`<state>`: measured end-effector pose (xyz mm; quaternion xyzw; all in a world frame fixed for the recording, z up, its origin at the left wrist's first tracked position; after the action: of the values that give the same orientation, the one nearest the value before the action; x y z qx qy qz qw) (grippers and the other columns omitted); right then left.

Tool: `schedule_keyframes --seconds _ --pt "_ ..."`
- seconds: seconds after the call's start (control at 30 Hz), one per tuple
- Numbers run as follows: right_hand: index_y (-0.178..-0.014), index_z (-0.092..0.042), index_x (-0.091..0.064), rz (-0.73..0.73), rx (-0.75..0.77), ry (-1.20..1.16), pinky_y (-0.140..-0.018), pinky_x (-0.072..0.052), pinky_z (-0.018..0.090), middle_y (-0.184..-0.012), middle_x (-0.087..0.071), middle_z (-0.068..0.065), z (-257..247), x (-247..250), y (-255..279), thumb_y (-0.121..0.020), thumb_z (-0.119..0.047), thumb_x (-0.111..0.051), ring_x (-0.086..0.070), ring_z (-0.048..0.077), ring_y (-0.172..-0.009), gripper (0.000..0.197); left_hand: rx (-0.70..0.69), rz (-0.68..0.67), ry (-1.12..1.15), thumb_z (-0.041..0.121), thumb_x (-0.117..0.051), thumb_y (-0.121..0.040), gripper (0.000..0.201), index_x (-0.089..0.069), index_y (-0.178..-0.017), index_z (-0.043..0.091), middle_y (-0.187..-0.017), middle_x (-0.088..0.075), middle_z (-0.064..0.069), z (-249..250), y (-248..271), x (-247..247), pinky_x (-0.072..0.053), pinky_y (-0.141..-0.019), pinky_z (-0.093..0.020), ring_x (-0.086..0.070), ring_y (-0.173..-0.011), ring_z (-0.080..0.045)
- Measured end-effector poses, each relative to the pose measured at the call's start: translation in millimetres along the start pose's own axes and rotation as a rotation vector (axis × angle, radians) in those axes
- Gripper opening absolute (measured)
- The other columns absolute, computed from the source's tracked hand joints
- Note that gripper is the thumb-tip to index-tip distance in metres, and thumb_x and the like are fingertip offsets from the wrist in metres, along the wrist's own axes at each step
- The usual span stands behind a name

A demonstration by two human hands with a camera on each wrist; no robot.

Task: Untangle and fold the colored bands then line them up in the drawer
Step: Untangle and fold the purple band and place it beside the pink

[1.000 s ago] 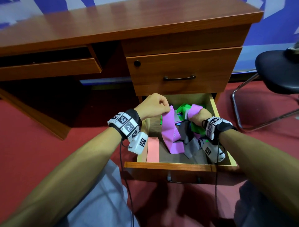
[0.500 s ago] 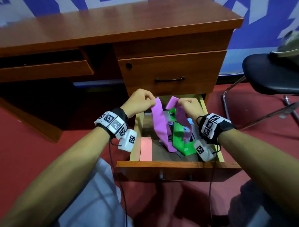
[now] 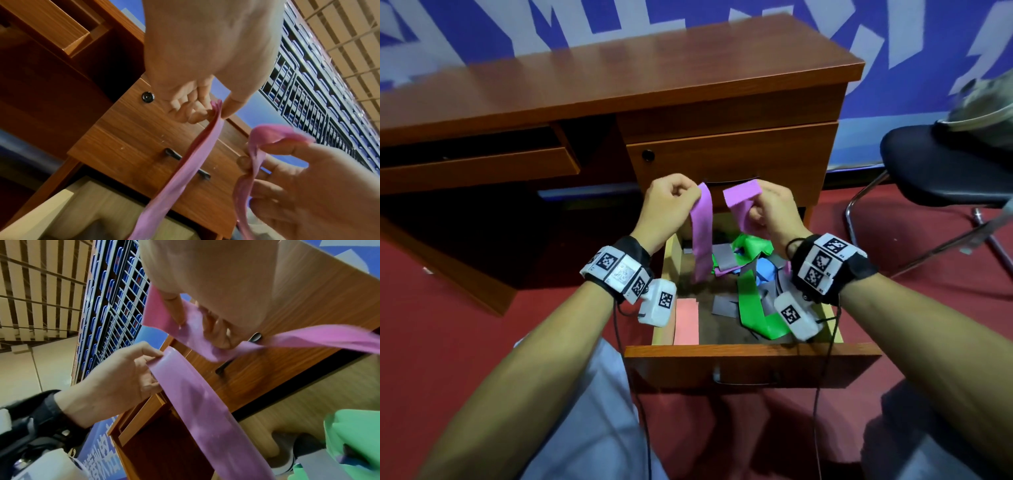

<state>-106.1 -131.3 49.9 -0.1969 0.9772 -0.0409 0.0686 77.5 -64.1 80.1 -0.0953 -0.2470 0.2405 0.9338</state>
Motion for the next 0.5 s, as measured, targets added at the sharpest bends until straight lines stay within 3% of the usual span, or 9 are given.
schedule_keyframes --seconds 0.07,0.13,0.23,0.3,0.4,0.5 --pt "-0.058 -0.022 -0.049 -0.036 -0.104 0.009 -0.045 -0.015 0.018 -0.048 -0.026 -0.009 13.6 2.1 -3.1 -0.089 -0.008 -0.055 -0.021 0.009 -0.04 0.035 0.046 -0.043 -0.019 0.018 -0.063 -0.079 0.011 -0.072 -0.073 0.013 -0.069 -0.064 0.003 -7.9 2.4 -5.6 -0.045 -0.064 -0.026 -0.055 -0.065 -0.008" --pt "-0.059 -0.023 -0.055 -0.12 -0.215 0.056 -0.046 -0.017 0.02 -0.052 -0.025 -0.007 25.2 0.9 -1.1 -0.087 -0.023 -0.061 -0.021 0.01 -0.042 0.029 0.123 -0.1 -0.002 0.011 -0.064 -0.083 0.016 -0.069 -0.069 0.015 -0.061 -0.06 0.008 -12.4 5.6 -11.7 -0.039 -0.051 -0.019 -0.05 -0.055 -0.004" --pt "-0.084 -0.021 -0.067 -0.248 -0.233 0.136 -0.043 -0.021 0.018 -0.052 -0.035 -0.009 37.4 -2.9 7.1 -0.091 -0.044 -0.066 -0.027 0.008 -0.041 0.024 0.264 -0.223 0.038 0.005 -0.062 -0.087 0.016 -0.067 -0.074 0.013 -0.061 -0.058 0.007 -20.6 13.3 -21.1 -0.03 -0.042 -0.019 -0.05 -0.047 -0.005" --pt "-0.088 -0.018 -0.065 -0.317 -0.187 0.197 -0.044 -0.024 0.018 -0.053 -0.041 -0.007 42.3 -4.7 14.0 -0.095 -0.042 -0.065 -0.03 0.008 -0.041 0.025 0.324 -0.302 0.061 0.004 -0.063 -0.088 0.014 -0.067 -0.078 0.013 -0.056 -0.055 0.009 -24.9 19.7 -25.7 -0.03 -0.043 -0.019 -0.053 -0.048 -0.006" --pt "-0.098 -0.023 -0.069 -0.358 -0.178 0.264 -0.043 -0.028 0.017 -0.057 -0.05 -0.01 49.0 -4.7 21.0 -0.098 -0.027 -0.065 -0.034 0.007 -0.042 0.006 0.366 -0.369 0.075 0.005 -0.065 -0.09 0.008 -0.068 -0.084 0.011 -0.045 -0.051 0.011 -27.3 25.0 -27.9 -0.033 -0.045 -0.018 -0.058 -0.057 -0.011" --pt "-0.098 -0.012 -0.066 -0.361 -0.223 0.23 -0.044 -0.018 0.02 -0.058 -0.035 -0.002 53.9 -4.4 23.0 -0.1 -0.021 -0.061 -0.024 0.011 -0.044 0.011 0.367 -0.394 0.079 0.007 -0.069 -0.09 0.004 -0.071 -0.093 0.007 -0.046 -0.055 0.009 -24.7 27.6 -26.7 -0.035 -0.047 -0.019 -0.06 -0.063 -0.014"
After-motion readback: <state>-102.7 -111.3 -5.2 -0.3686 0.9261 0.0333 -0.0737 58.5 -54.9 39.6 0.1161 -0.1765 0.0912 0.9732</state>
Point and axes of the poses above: each hand's wrist, its own y-axis away from the middle knuckle, its own x-axis out of the back of the hand, z = x × y, the point moved 7 cm from there along -y, towards the middle knuckle
